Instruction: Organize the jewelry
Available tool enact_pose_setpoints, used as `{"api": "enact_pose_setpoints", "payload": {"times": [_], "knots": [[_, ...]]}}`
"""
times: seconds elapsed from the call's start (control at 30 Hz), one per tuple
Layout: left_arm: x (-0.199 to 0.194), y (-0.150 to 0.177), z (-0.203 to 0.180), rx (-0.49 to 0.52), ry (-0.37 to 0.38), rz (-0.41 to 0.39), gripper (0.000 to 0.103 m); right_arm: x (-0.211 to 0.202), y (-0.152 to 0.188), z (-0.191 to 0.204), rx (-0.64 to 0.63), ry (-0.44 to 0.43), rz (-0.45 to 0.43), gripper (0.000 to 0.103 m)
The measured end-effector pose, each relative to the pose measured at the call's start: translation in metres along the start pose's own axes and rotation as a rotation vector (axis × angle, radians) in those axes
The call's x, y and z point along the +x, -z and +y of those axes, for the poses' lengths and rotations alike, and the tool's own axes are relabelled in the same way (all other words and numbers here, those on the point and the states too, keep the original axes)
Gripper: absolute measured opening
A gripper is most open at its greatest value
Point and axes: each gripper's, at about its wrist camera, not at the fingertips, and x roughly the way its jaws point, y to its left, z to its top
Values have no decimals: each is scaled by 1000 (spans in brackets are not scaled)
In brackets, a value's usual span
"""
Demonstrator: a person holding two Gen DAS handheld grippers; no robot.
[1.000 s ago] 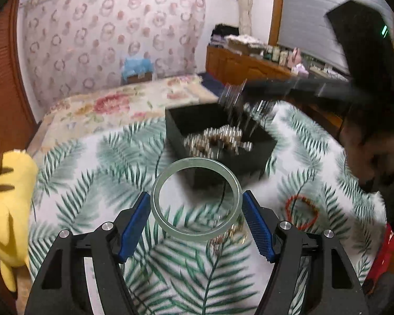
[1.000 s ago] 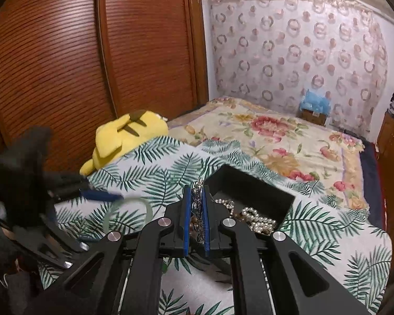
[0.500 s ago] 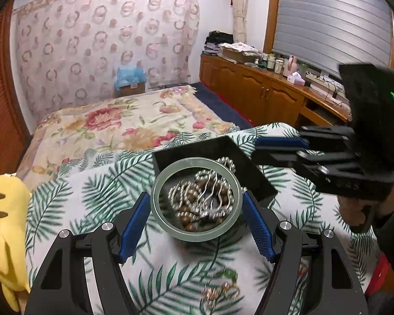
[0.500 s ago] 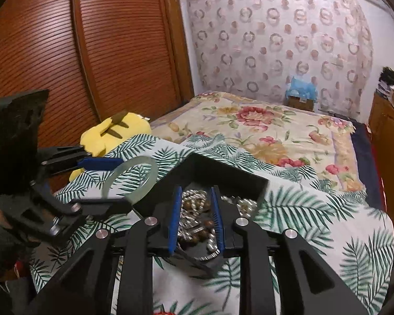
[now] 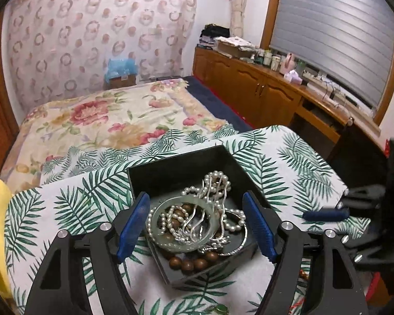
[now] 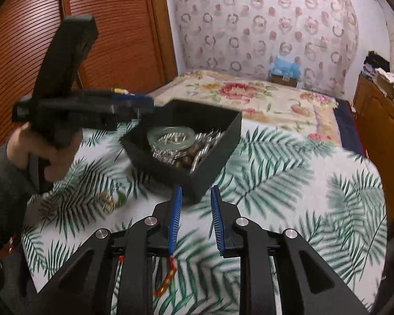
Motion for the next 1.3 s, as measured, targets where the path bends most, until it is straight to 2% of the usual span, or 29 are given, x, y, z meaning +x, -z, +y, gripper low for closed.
{"api": "enact_pose_setpoints", "payload": {"times": [0.13,0.27,0.4,0.47,0.57,0.6,0.63,0.73,0.9,0.93,1.07,1.3], "knots": [[-23,14,-1,4,6,-17,73,6,19,13,-35,-9,52,25],[-37,43,1,-10,23,14,72,10,33,21,-47,-24,99,25],[-37,72,6,-19,34,84,56,16,42,30,-86,-19,143,25],[-35,83,6,-17,37,108,53,17,45,35,-108,-10,156,25],[-28,93,7,-11,44,149,42,19,46,35,-122,9,167,25],[-26,95,8,-9,46,157,39,21,47,35,-126,16,171,25],[-23,97,7,-3,51,168,35,22,48,36,-136,23,171,20],[-15,98,4,23,57,192,33,22,47,34,-147,34,172,5],[-5,96,-3,72,57,214,25,20,45,29,-139,27,156,4],[-3,96,-3,80,61,218,18,19,45,29,-135,26,151,4],[1,93,-5,102,58,219,3,12,40,27,-125,20,120,4],[1,93,-8,104,61,203,1,2,30,32,-134,3,75,4]]}}
